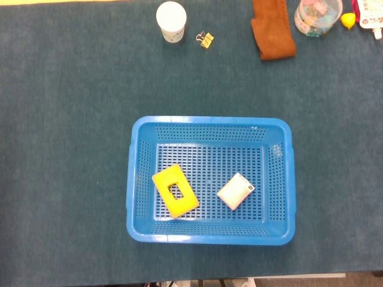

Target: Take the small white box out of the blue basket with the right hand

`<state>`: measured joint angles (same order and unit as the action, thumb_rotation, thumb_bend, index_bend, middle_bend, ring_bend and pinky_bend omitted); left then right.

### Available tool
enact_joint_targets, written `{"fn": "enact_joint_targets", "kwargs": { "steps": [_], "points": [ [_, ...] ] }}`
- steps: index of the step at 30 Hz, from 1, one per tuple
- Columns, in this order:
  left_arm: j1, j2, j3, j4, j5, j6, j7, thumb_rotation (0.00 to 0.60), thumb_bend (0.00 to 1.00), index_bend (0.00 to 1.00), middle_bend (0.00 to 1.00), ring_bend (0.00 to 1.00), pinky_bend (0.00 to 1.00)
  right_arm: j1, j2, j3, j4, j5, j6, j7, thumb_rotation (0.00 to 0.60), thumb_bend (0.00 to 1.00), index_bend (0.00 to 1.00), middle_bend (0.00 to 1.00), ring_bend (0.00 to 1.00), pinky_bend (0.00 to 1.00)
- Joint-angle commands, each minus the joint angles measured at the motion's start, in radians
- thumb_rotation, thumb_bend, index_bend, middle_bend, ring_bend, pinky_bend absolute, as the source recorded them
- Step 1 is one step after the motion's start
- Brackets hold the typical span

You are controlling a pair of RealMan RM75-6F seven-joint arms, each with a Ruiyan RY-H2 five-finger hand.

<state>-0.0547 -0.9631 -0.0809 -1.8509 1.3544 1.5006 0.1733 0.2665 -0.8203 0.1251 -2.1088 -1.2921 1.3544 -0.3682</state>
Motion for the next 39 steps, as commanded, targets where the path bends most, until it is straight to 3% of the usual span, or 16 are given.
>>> {"fn": "enact_joint_targets", "kwargs": {
  "steps": [1,18,29,34,39],
  "points": [
    [0.001,-0.002,0.000,0.000,0.001,0.003,0.000,0.600,0.23,0.33,0.32,0.23,0.24,0.000,-0.001,0.001,0.002,0.001,-0.001,0.003,0.600,0.25,0.28,0.36,0.21,0.36],
    [0.018,0.017,0.010,-0.020,0.021,0.025,-0.008,0.600,0.23,0.33,0.32,0.23,0.24,0.026,0.027,-0.009,-0.029,-0.073,-0.077,0.077,0.600,0.25,0.28,0.36,0.21,0.36],
    [0.022,0.022,0.020,-0.024,0.046,0.029,-0.019,0.600,0.23,0.33,0.32,0.23,0.24,0.171,-0.006,-0.007,-0.061,-0.166,-0.317,0.159,0.600,0.24,0.29,0.37,0.21,0.36],
    [0.030,0.025,0.023,-0.028,0.053,0.040,-0.021,0.600,0.23,0.33,0.32,0.23,0.24,0.282,-0.081,0.006,-0.064,-0.153,-0.461,0.119,0.600,0.24,0.30,0.37,0.21,0.36],
    [0.045,0.024,0.027,-0.028,0.055,0.061,-0.026,0.600,0.23,0.33,0.32,0.23,0.24,0.388,-0.210,-0.006,-0.015,-0.084,-0.589,-0.005,0.600,0.21,0.30,0.38,0.21,0.36]
  ]
}}
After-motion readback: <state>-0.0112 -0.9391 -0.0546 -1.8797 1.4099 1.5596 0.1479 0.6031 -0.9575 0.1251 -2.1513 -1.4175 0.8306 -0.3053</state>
